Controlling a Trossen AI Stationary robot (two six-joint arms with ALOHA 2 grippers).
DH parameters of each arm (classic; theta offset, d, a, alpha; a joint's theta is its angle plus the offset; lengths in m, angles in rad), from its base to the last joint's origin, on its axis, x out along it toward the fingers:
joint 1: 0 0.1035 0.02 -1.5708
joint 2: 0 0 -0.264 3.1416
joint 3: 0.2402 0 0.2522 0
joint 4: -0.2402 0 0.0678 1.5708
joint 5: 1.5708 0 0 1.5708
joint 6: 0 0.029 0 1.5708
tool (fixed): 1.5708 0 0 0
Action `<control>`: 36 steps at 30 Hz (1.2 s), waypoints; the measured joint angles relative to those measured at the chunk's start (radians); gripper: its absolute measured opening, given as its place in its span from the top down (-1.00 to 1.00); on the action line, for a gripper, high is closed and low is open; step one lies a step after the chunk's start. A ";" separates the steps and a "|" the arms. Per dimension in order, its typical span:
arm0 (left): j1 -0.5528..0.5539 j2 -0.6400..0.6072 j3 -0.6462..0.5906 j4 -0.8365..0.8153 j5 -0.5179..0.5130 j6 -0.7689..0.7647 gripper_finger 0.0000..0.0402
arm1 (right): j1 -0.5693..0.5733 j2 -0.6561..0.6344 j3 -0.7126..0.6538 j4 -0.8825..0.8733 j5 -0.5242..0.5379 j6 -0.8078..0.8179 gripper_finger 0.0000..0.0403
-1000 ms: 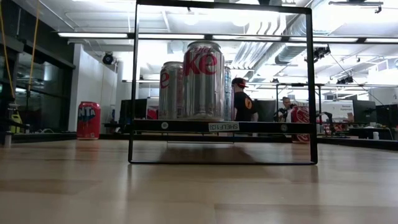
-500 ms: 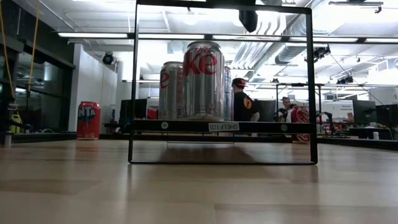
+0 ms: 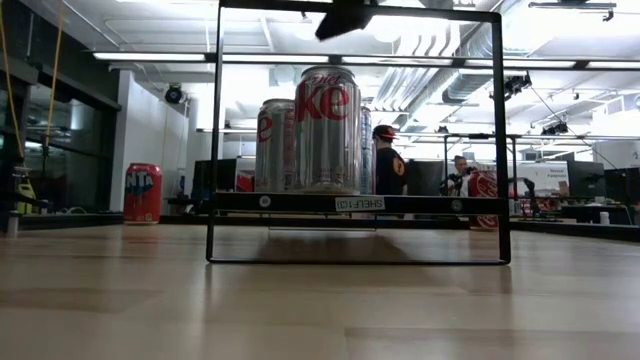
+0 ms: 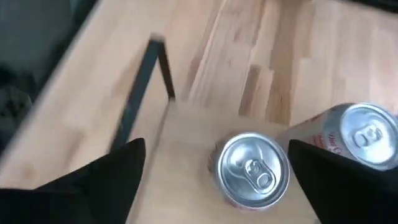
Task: Place canned beverage on shelf
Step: Put the silver soda can on the shelf aligned with the other silver soda can
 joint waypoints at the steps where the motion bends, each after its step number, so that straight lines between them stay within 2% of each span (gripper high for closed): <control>1: 0.000 0.000 0.000 0.000 0.000 0.001 -0.60 | 0.000 0.026 0.032 -0.043 0.000 -0.050 -0.90; 5: 0.000 0.000 0.000 0.000 -0.005 -0.009 -0.60 | 0.000 0.117 0.116 -0.088 0.067 -0.243 -0.92; 8: 0.000 0.000 0.000 0.001 -0.002 0.002 -0.60 | 0.000 0.162 0.166 -0.147 0.162 -0.225 -0.92; 10: 0.000 0.000 0.000 0.000 -0.004 0.001 -0.60 | -0.002 0.182 0.192 -0.180 0.182 -0.237 -0.92; 23: 0.000 0.000 0.000 0.002 -0.011 0.001 -0.60 | -0.003 0.205 0.201 -0.259 0.158 -0.514 -0.92; 30: 0.000 0.000 0.000 0.000 -0.012 0.001 -0.60 | -0.004 0.222 0.201 -0.254 0.112 -0.543 -0.92; 36: 0.000 0.000 0.000 0.000 -0.011 0.001 -0.60 | -0.004 0.258 0.201 -0.257 0.113 -0.551 -0.92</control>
